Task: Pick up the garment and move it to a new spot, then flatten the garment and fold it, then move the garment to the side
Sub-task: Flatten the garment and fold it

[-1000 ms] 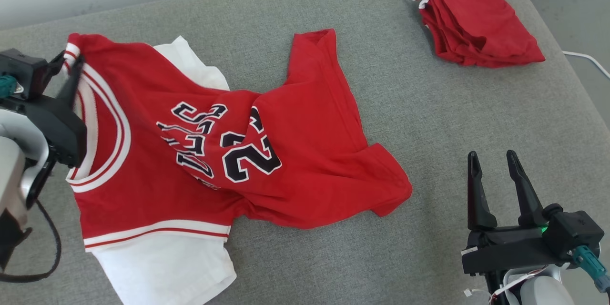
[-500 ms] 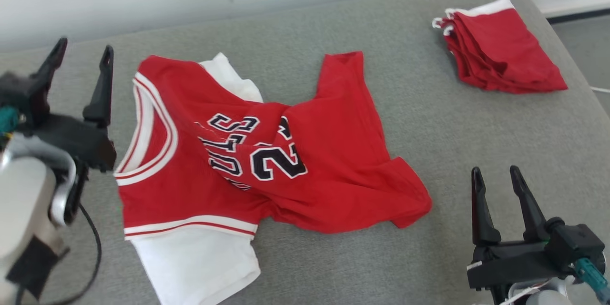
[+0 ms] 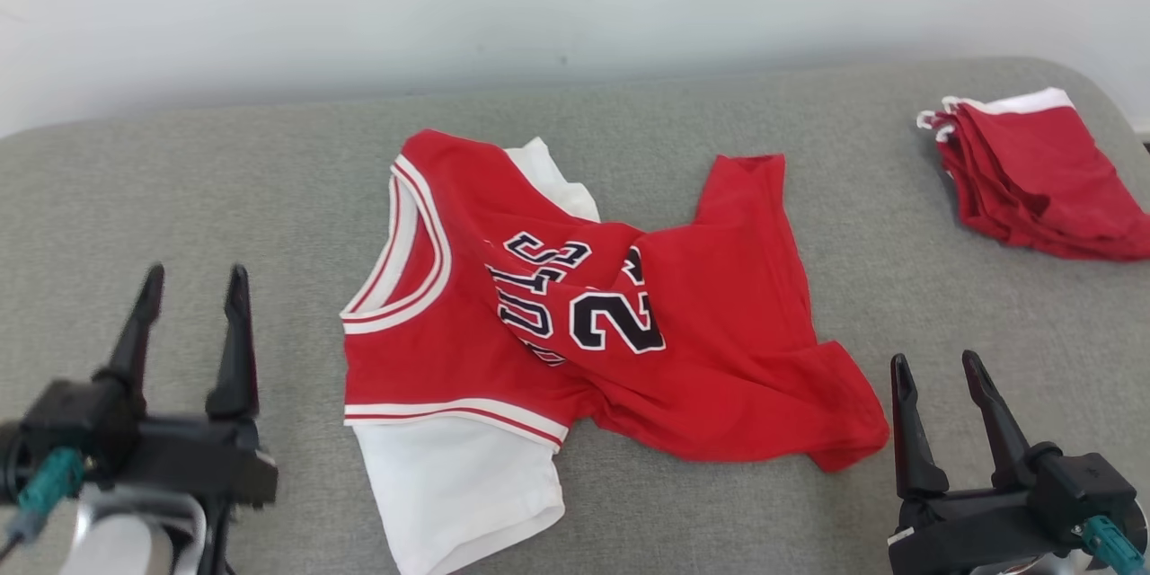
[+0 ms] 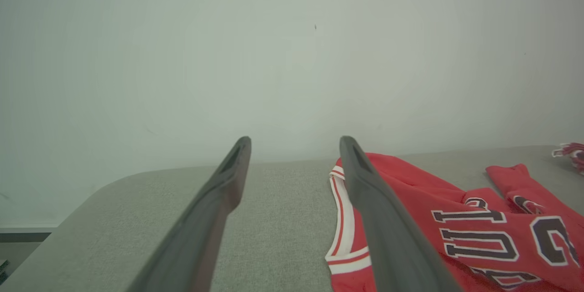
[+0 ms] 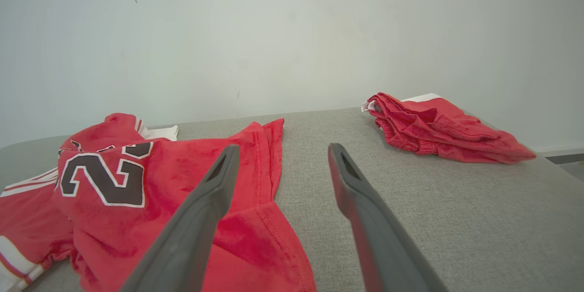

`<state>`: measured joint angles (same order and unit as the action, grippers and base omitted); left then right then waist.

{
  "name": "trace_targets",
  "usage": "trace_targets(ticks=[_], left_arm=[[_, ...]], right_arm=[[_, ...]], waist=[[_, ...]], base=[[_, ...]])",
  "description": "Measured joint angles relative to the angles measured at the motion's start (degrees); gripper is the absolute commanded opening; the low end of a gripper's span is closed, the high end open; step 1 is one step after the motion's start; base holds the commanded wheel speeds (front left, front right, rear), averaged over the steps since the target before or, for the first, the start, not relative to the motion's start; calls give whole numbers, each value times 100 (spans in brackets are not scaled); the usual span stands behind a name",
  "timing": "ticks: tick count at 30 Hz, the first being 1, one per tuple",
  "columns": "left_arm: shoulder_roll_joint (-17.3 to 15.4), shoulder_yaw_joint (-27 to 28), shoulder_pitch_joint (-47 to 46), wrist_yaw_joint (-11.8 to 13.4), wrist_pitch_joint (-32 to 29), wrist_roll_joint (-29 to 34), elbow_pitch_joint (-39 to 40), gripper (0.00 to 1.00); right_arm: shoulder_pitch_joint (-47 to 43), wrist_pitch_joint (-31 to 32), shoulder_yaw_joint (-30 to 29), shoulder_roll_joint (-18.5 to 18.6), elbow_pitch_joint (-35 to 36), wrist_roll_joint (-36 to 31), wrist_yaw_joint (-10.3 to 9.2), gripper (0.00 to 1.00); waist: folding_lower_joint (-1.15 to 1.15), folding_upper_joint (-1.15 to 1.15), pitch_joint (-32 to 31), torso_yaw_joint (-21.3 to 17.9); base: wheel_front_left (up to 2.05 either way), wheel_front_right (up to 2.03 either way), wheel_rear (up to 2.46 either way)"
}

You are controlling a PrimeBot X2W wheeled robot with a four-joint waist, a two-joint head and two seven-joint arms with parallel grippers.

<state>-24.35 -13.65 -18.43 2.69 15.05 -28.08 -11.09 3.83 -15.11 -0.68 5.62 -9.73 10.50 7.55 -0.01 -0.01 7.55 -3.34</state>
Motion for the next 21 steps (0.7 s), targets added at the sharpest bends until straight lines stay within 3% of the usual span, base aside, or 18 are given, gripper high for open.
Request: trace_targets(ticks=[12, 21], left_arm=[[809, 909, 1529, -135, 0, 727, 865, 100], [1507, 1360, 2209, -381, 0, 1033, 1004, 100]], right_arm=[[-158, 0, 107, 115, -54, 51, 0, 100], [-294, 0, 183, 144, -63, 108, 0, 100]], waist=[[1, 0, -373, 284], [1, 1, -501, 326]], base=[[0, 0, 0], [0, 0, 0]])
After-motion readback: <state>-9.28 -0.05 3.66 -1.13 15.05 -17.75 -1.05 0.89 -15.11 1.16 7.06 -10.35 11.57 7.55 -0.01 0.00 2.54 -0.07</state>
